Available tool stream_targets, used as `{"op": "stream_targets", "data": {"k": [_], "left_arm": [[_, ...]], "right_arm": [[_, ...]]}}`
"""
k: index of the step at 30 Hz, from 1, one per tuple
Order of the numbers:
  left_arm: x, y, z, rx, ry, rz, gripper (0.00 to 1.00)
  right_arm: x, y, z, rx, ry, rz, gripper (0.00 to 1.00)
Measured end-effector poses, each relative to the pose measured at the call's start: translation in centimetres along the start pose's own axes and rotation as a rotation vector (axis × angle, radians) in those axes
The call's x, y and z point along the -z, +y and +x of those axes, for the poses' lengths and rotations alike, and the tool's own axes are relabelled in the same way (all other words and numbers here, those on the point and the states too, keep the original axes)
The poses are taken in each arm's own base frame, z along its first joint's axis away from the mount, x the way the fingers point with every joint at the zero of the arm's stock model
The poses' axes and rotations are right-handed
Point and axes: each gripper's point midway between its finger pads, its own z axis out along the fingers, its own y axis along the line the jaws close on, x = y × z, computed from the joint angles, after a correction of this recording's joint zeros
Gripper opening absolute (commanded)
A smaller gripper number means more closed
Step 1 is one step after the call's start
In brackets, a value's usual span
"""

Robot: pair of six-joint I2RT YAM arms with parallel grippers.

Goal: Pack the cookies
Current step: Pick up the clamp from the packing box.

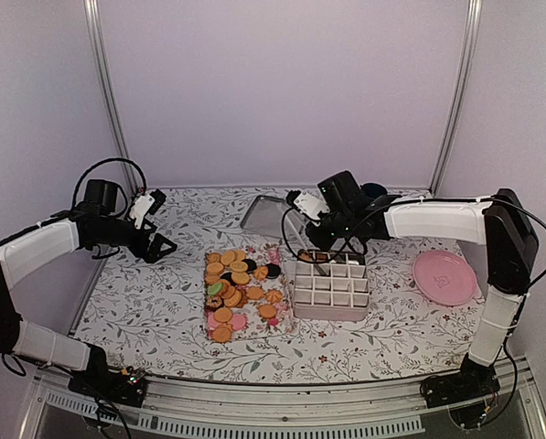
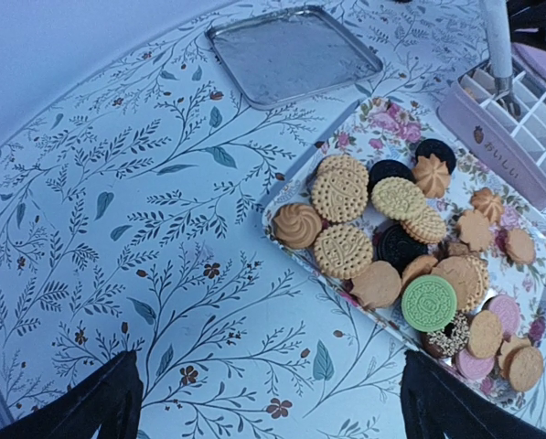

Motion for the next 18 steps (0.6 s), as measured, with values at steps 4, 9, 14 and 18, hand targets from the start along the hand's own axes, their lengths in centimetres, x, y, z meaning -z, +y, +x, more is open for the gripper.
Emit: {"op": "stream_targets", "data": {"k": [4, 9, 14, 18], "left_arm": [[0.0, 0.0, 0.0, -0.002, 0.000, 0.000, 0.99], [0.0, 0.0, 0.0, -0.004, 0.002, -0.002, 0.99], [0.0, 0.0, 0.0, -0.005, 0.003, -0.003, 0.99], [0.0, 0.0, 0.0, -0.006, 0.004, -0.003, 0.99]], "right_arm": [[0.3, -0.3, 0.4, 0.003, -0.020, 0.051, 0.00], [1.2, 0.1, 1.4, -0.001, -0.042, 0.081, 0.00], [2.5, 0.1, 1.8, -0.033, -0.093, 0.108, 0.00], [3.0, -0.2, 2.0, -0.078, -0.131, 0.131, 0.00]]}}
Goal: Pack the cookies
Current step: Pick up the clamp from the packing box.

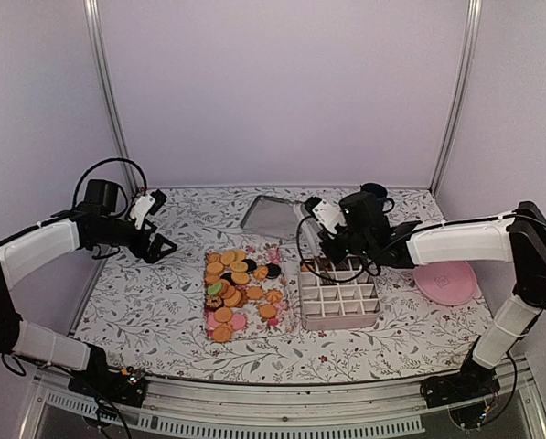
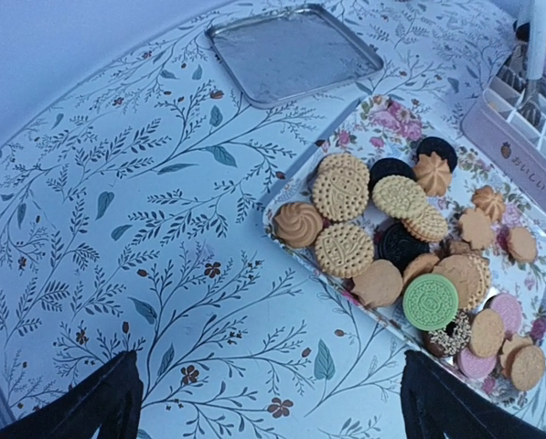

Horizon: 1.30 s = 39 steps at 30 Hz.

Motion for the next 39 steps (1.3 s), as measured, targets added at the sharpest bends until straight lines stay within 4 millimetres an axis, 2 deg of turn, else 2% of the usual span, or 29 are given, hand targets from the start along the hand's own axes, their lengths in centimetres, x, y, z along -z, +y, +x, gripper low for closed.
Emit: {"op": "stream_targets", "data": {"k": [11, 16, 21, 31, 39], "left_arm": [[-0.2, 0.0, 0.4, -0.014, 0.028, -0.002, 0.99], [-0.4, -0.1, 0.4, -0.016, 0.040, 0.004, 0.99], [-1.0, -0.5, 0.3, -0.021, 0.052, 0.021, 0.99], [-1.9, -2.0, -0.4, -0.054, 0.059, 0.062, 0.99], [-2.8, -3.2, -0.5, -0.074, 0.075, 0.099, 0.99]], "right_arm": [[1.2, -0.8, 0.2, -0.117, -0.093, 0.058, 0.00], [2.6, -1.4, -0.7, -0.169, -0.160, 0.081, 0.00], [3.4, -2.1, -1.6, -0.221, -0.216, 0.099, 0.00], [3.9, -2.6, -1.2, -0.257, -0.235, 0.130, 0.00], [7.1, -4.9, -4.5, -0.317, -0.361, 0.189, 0.00]]}}
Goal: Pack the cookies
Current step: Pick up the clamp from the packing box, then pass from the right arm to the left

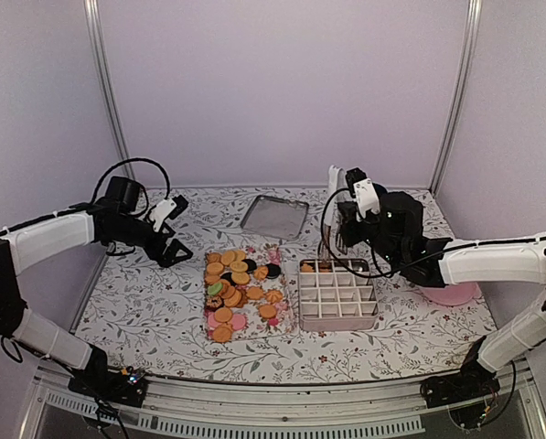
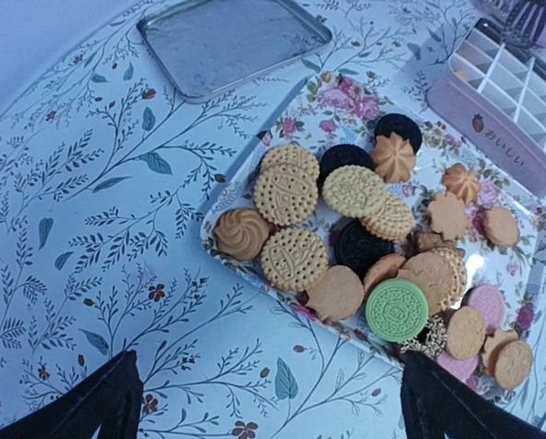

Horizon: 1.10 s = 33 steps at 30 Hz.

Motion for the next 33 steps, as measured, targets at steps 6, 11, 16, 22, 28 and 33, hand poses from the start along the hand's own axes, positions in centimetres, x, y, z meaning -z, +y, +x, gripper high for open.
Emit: {"op": "stream_targets", "data": {"k": [6, 11, 16, 22, 28, 33], "left_arm": [[-0.3, -0.7, -0.8, -0.010, -0.003, 0.027, 0.99], [0.0, -3.0, -3.6, -0.026, -0.046, 0.133, 0.99], [1.6, -7.9, -7.8, -0.065, -0.142, 0.335, 0.99], [3.5, -13.3, -9.5, -0.054, -0.199, 0.591, 0.92], [4.8, -15.0, -9.8, -0.028, -0.222, 0.715, 0.71], [5.1, -15.6, -9.5, -0.011, -0.222, 0.757, 0.60]], "right_arm": [[1.1, -0.1, -1.8, -0.108, -0.051, -0.019, 0.00], [1.6, 2.6, -3.0, -0.235, -0.074, -0.140, 0.00], [1.1, 7.8, -6.4, -0.356, -0.140, -0.335, 0.00], [1.0, 13.0, -8.3, -0.455, -0.214, -0.539, 0.00], [0.8, 16.0, -9.5, -0.492, -0.249, -0.638, 0.00], [0.9, 16.9, -11.0, -0.503, -0.293, -0.663, 0.00]]}}
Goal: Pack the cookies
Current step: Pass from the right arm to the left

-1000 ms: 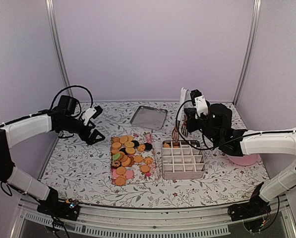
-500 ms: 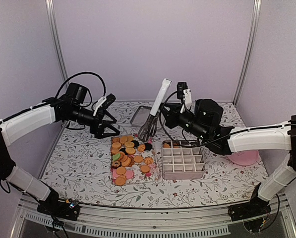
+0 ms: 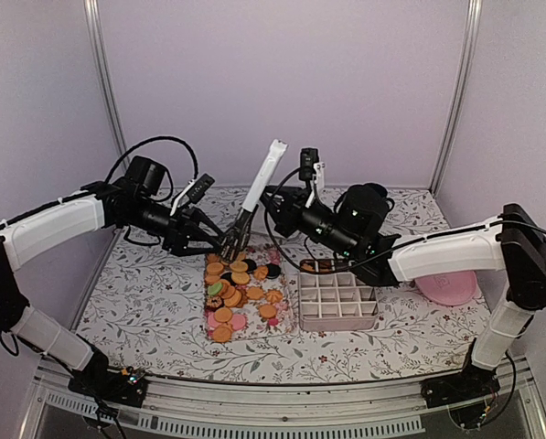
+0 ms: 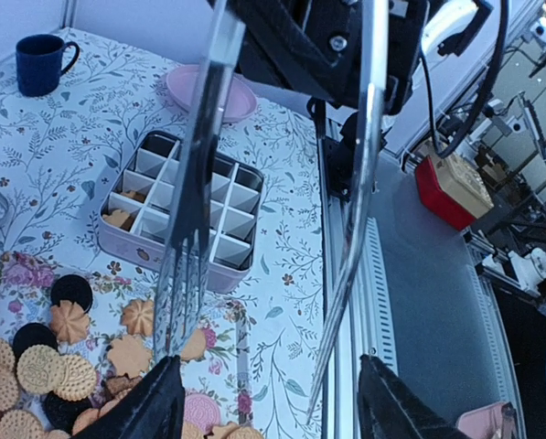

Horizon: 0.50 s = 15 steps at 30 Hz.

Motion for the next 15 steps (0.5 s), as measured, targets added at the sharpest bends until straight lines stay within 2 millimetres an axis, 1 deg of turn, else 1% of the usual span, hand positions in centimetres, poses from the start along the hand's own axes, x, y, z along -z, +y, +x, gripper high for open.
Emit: {"op": "stream_targets", "data": {"k": [3, 5, 7, 13, 15], "left_arm": [[-0.1, -0.2, 0.3, 0.008, -0.001, 0.017, 0.47], [-0.1, -0.4, 0.4, 0.011, -0.001, 0.026, 0.33], [-0.1, -0.6, 0.4, 0.009, -0.002, 0.037, 0.21], [-0.1, -0.8, 0.6, 0.023, 0.001, 0.049, 0.08], [-0.1, -0.9, 0.7, 0.022, 0.000, 0.055, 0.07]], "right_arm": [[-0.4, 0.3, -0.2, 0.001, -0.013, -0.008, 0.00], [-0.5, 0.4, 0.0, 0.004, -0.014, -0.010, 0.00], [-0.5, 0.3, 0.2, 0.007, -0.010, -0.009, 0.00], [-0.6, 0.1, 0.8, 0.025, 0.000, -0.006, 0.00], [-0.7, 0.1, 0.9, 0.029, 0.002, -0.005, 0.00]]}}
